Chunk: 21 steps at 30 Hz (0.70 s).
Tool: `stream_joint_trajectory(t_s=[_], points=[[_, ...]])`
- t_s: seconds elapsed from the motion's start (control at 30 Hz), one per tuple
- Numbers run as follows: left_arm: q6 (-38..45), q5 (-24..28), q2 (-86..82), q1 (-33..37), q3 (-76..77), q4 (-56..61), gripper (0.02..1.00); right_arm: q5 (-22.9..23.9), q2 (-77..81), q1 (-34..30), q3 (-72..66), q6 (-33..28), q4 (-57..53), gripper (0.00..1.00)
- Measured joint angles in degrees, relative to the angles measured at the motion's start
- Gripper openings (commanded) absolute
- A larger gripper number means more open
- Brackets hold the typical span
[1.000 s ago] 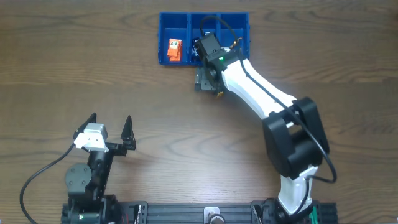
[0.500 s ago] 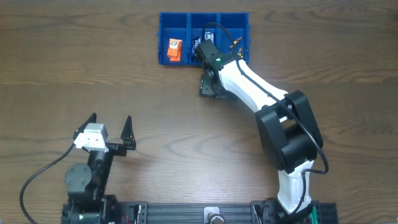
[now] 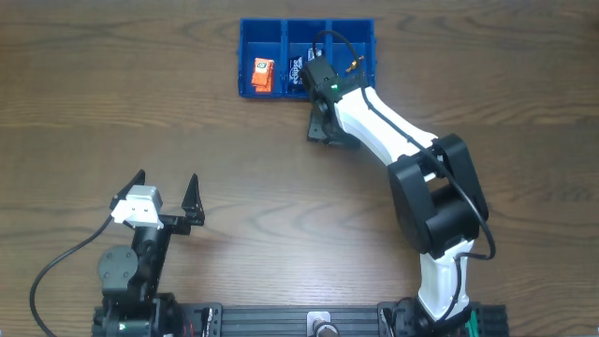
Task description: Sort Candies Into Trays
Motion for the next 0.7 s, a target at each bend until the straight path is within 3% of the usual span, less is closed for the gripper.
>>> stream_joint_trajectory(t_s=[0.3,0.7], points=[[-0.02,0.02,0.00,0.00,0.00,0.00,1.000,-0.44,2.03,-0.07,0.00,0.46,1.20,0.566],[0.00,0.00,0.00,0.00,0.00,0.00,0.996,-0.61,2.45,-0.07,0.00,1.38,1.31,0.380]])
